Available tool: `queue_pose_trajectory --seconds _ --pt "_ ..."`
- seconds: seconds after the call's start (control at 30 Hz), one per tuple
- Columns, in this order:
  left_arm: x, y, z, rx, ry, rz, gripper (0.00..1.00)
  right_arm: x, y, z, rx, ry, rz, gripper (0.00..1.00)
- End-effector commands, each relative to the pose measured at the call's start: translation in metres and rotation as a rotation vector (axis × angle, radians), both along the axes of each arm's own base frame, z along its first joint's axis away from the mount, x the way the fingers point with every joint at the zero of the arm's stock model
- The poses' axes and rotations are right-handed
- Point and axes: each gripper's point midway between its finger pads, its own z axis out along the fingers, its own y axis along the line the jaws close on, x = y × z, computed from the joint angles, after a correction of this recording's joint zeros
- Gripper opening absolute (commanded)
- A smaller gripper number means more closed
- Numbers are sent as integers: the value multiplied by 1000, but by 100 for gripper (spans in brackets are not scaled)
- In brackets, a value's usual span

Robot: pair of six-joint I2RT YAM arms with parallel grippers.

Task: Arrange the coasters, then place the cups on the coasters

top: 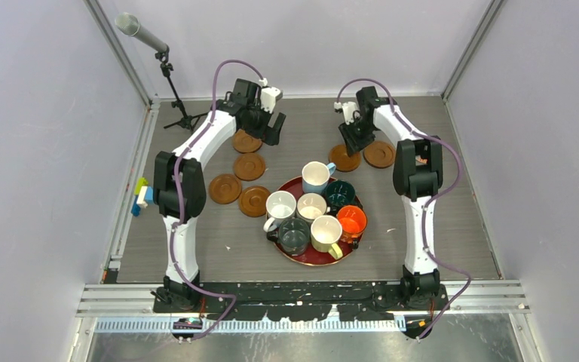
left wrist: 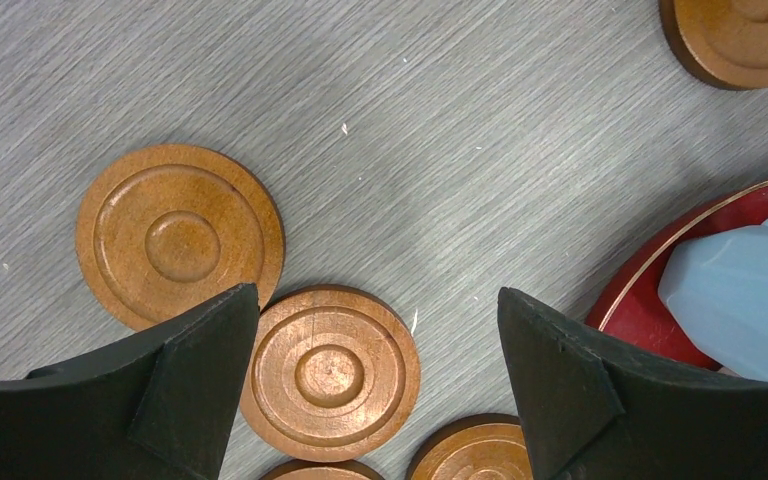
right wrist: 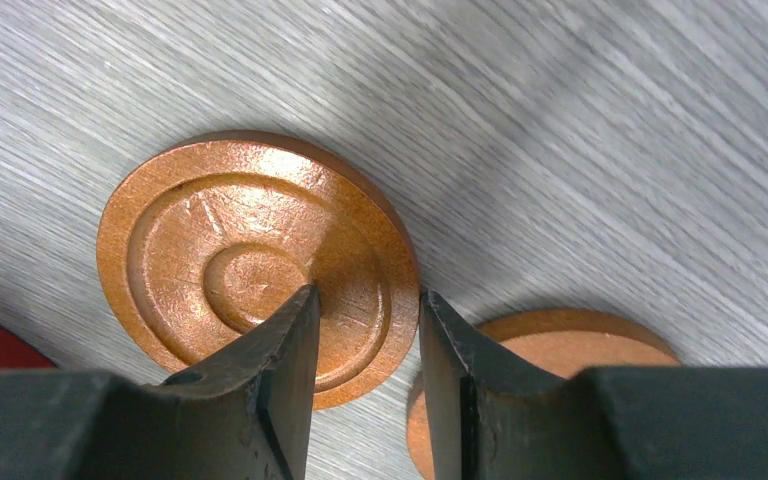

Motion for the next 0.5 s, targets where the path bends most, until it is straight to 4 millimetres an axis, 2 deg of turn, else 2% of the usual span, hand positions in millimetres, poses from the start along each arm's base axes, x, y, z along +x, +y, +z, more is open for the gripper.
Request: queue_pose_trajectory --seconds 0.0,0.3,0.4,0.47 --pt "2 1 29 -22 -68 -12 91 -12 -40 -7 -122 39 -1 40" --pt "1 3 29 1 -70 -26 91 9 -70 -4 -159 9 -68 37" --pt "1 4 29 9 -73 -32 91 9 -69 -2 -147 8 -66 37" --pt "1 4 27 10 -64 -34 91 11 -61 1 -123 3 -71 37"
